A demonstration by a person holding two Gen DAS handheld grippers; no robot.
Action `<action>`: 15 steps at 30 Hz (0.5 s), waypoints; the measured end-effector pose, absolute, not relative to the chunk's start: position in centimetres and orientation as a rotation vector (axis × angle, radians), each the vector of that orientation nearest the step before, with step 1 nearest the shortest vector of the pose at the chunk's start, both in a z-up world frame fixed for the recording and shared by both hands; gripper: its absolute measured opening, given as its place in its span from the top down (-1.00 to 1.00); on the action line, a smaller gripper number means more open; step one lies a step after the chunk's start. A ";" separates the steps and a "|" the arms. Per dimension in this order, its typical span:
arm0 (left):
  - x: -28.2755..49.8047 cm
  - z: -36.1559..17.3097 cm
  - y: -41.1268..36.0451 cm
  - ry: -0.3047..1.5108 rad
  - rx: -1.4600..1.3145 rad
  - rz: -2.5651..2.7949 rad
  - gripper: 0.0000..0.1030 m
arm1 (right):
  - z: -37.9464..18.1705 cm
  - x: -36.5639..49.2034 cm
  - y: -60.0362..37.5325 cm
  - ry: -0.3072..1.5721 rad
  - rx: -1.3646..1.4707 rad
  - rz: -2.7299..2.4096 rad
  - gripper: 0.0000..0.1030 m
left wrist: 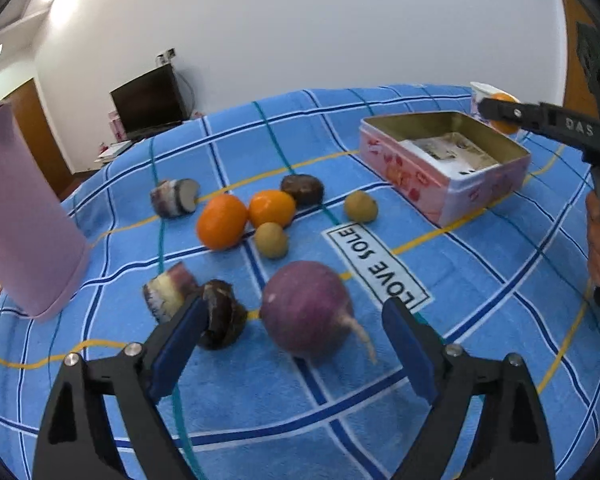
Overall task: Organize fruits
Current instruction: 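Grasp the purple radish with the left gripper while the right gripper lifts the orange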
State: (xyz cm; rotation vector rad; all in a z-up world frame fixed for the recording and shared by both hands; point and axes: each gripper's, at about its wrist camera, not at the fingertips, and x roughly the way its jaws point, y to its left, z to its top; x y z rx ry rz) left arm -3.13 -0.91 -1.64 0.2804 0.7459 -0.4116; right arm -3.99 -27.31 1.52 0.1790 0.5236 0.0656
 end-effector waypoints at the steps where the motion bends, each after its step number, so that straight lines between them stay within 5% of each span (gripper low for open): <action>1: -2.7 -1.6 -0.8 0.748 0.274 -0.398 -0.77 | 1.5 -4.0 -27.3 0.525 0.177 0.066 0.18; 9: -1.1 -3.3 -4.6 0.744 0.556 -0.291 -0.79 | 1.3 -3.8 -27.5 0.536 0.188 0.051 0.18; 11: -1.6 -3.9 -5.9 0.705 0.667 -0.309 -0.56 | 1.2 -3.6 -27.9 0.547 0.211 0.055 0.18; 13: -1.5 -3.4 -6.6 0.726 0.674 -0.363 -0.08 | 1.0 -3.5 -28.2 0.555 0.236 0.064 0.18; 15: -0.6 -3.1 -6.8 0.747 0.635 -0.379 -0.03 | 0.9 -3.5 -28.5 0.558 0.248 0.059 0.18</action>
